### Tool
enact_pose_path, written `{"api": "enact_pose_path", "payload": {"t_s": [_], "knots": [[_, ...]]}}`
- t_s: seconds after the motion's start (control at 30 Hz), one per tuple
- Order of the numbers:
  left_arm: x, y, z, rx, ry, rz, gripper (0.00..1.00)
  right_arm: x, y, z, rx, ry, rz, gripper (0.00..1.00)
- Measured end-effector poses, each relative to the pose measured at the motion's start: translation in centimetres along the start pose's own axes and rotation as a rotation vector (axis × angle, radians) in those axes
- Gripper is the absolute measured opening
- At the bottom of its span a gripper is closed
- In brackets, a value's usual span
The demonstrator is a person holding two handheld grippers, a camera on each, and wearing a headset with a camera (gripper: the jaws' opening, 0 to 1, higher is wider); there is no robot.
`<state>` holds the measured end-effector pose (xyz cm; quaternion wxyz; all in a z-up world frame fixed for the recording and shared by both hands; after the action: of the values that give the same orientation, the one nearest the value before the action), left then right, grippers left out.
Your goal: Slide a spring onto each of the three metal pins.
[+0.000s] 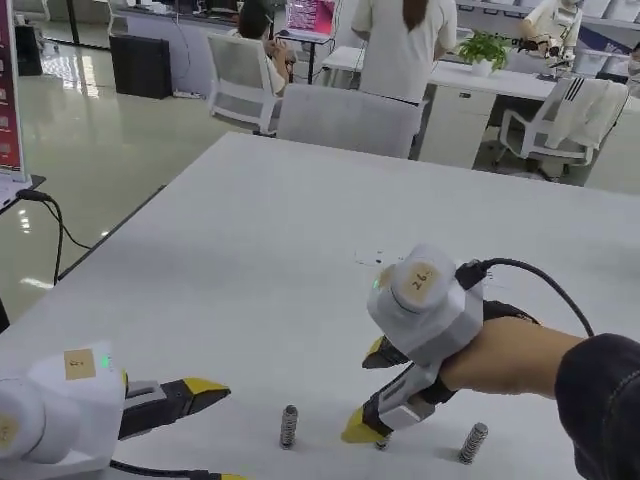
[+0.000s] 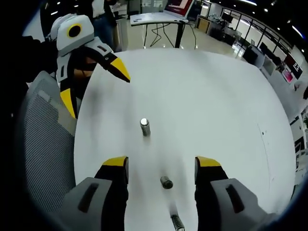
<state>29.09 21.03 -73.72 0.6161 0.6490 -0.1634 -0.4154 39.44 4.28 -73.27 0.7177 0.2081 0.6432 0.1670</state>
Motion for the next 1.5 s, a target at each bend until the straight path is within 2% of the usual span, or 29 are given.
{"api": "enact_pose_path", "payload": {"t_s": [0.5,0.77,0.9,1.17,1.5], "knots": [[0.6,0.5,0.2,-0.005,0.003,-0.007,0.61,-3.0,-3.0,1.2,0.112,-0.108,0.148,0.7],[0.5,0.4,0.1,-0.011,0.018,-0.007,0.62,-4.9,-4.5,1.2,0.158,-0.162,0.218,0.72],[0.3,0.6,0.0,-0.018,0.031,0.002,0.63,-5.7,-5.1,0.9,0.175,-0.183,0.258,0.73],[0.0,0.7,0.1,-0.025,0.046,0.007,0.64,-7.0,-7.0,-0.2,0.205,-0.225,0.306,0.75],[0.0,0.9,0.3,-0.031,0.056,0.016,0.66,-7.7,-9.1,-1.6,0.244,-0.255,0.343,0.76]]}}
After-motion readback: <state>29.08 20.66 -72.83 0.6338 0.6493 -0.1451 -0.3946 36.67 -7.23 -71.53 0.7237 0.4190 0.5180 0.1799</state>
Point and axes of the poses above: the centre of the closed fingertips' face, and the gripper's own axes: x roughly forward along the fingers, z roughly to its right, y roughly out of its top, the point moved 7 cm from there along -x, roughly backward along the fingers, and after that the axes turned 2 degrees about -x, right-handed, at the moved point
